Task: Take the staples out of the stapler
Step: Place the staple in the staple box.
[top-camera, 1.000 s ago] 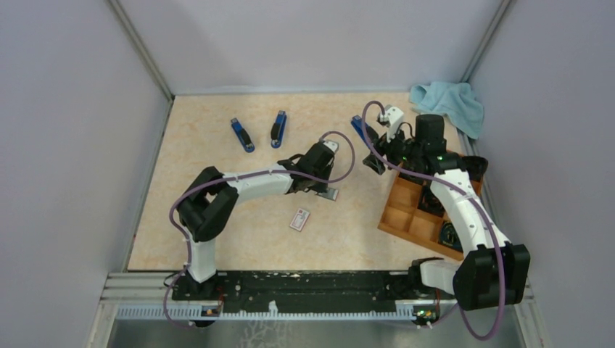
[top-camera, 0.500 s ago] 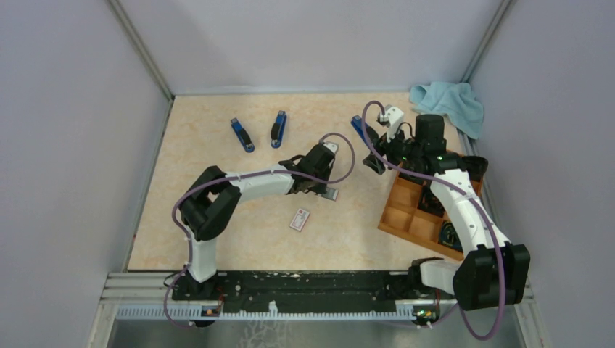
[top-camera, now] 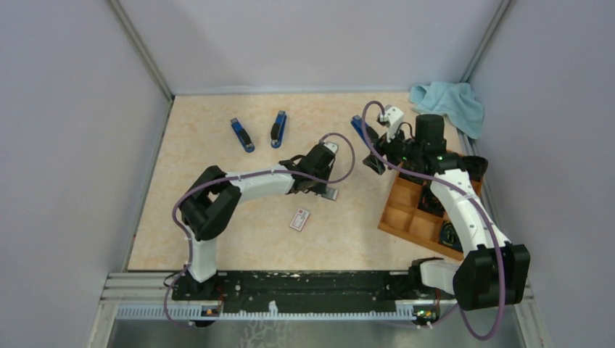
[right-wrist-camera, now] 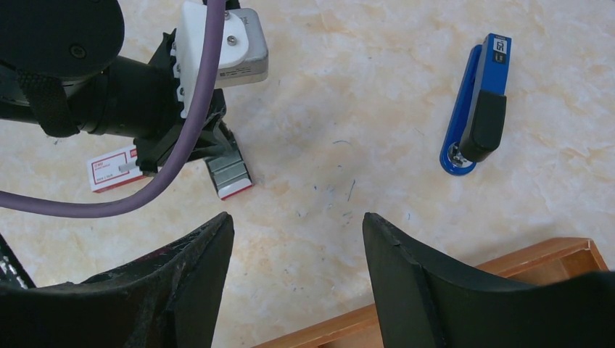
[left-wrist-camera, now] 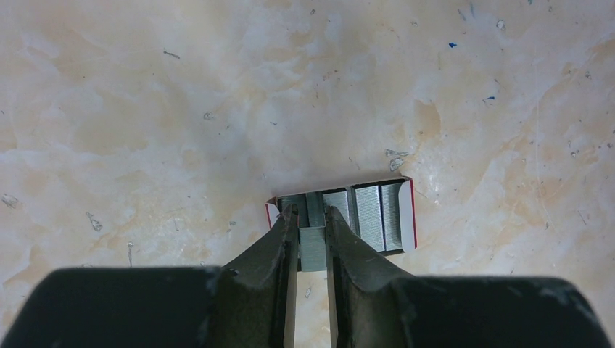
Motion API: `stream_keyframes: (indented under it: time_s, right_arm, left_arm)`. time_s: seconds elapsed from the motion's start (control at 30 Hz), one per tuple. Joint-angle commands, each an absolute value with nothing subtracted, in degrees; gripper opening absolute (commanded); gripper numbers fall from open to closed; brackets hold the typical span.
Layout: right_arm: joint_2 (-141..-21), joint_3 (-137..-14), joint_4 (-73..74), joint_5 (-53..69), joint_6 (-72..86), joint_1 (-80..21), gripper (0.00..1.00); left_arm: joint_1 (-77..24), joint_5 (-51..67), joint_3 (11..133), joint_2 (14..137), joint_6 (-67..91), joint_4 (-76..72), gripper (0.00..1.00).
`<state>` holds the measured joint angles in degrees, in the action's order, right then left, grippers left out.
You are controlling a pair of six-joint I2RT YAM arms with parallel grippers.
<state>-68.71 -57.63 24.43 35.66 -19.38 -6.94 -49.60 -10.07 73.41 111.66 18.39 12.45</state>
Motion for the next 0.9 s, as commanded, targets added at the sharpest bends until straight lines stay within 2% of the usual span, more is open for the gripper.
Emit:
stream_keyframes:
  time_s: [0.0, 0.6, 0.87]
  right_arm:
    - [-68.05, -57.58, 21.78, 36.65, -19.69, -6.59, 0.66]
    - [-67.99, -57.62, 21.75, 36.91, -19.64, -6.52, 0.66]
    - [-67.94, -57.18, 21.68, 38.51, -19.98, -6.59, 0.66]
  left_arm:
    - [-49.58, -10.78, 75.29, 112.21, 18.81, 13.40, 0.24]
    - [-50.13, -11.37, 76.96, 111.53, 18.81, 15.00, 0.29]
    - [-50.54, -8.36, 73.56, 104.90, 19.26, 10.33, 0.29]
